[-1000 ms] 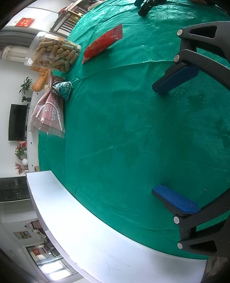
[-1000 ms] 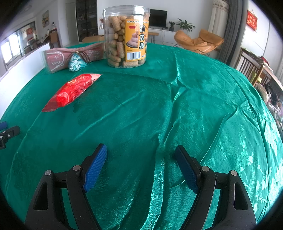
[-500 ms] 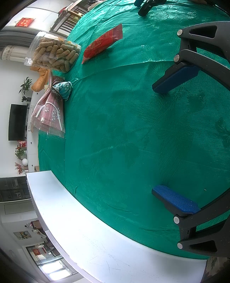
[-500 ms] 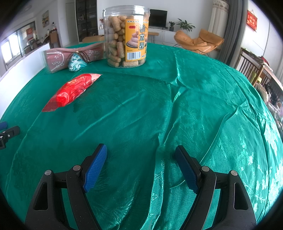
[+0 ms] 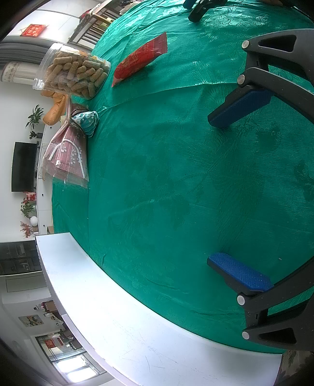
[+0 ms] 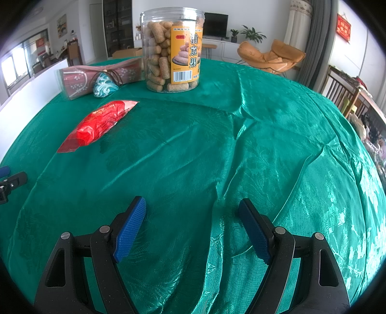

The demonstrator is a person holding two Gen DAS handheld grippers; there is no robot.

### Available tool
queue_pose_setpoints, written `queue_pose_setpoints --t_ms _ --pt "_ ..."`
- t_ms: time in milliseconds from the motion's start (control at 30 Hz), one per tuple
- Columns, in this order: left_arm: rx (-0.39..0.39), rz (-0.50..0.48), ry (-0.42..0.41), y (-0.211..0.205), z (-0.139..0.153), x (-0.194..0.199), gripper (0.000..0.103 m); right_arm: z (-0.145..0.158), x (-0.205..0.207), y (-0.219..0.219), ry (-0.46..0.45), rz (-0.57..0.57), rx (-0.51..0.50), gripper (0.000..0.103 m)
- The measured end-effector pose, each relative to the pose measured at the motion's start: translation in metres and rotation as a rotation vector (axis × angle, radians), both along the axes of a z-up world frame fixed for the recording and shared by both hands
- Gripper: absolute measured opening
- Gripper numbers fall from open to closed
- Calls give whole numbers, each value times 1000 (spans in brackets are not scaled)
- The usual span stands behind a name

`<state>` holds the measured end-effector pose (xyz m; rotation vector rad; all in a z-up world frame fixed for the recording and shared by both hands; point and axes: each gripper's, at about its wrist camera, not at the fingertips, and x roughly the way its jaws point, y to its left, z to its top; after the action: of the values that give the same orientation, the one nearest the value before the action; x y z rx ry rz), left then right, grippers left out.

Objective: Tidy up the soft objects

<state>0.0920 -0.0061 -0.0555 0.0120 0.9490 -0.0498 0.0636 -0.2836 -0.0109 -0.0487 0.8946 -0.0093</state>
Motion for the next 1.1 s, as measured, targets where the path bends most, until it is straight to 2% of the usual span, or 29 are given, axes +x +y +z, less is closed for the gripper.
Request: queue_pose_setpoints --t_ms 533,700,967,1000,1100 --pt "0 0 0 0 0 0 103 0 -1 0 -1 -1 -4 82" --pt "0 0 0 0 0 0 103 -1 0 -4 9 -5 39 82" --pt "1 0 0 0 0 0 103 3 2 -4 39 -17 45 84" --pt "1 1 0 0 0 0 103 9 2 -5 28 -36 38 84" --pt "2 2 0 0 0 0 103 47 6 8 -108 -3 43 84"
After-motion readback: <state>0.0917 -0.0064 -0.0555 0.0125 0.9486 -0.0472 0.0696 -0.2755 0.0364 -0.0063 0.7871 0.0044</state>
